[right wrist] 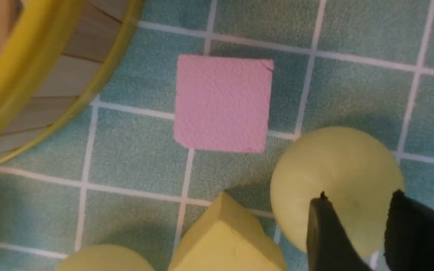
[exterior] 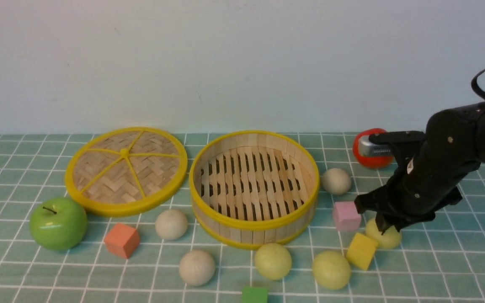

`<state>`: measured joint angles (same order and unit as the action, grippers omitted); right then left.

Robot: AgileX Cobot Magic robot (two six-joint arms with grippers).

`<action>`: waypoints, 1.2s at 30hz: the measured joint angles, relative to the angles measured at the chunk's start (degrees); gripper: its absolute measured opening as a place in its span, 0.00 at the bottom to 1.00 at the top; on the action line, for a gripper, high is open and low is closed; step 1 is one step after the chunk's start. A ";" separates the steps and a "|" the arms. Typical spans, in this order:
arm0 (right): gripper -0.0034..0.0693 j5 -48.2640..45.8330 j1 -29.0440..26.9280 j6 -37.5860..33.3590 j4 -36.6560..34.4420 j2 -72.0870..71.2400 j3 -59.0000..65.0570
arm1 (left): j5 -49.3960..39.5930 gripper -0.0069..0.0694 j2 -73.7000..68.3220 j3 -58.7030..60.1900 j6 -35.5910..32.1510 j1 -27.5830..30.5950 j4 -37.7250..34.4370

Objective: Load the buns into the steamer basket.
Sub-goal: Use the right arm to grab a steamed stuffed bun, then use the right arm to put the steamed stuffed bun into the steamer

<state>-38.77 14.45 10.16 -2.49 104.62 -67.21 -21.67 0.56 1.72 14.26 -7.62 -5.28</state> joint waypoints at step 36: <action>0.04 -6.56 1.37 -3.49 -2.09 -6.39 -13.85 | 0.00 0.40 0.00 0.00 0.00 0.00 0.00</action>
<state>-45.33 15.82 6.67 -4.58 98.23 -81.06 -21.67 0.56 1.72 14.26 -7.62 -5.28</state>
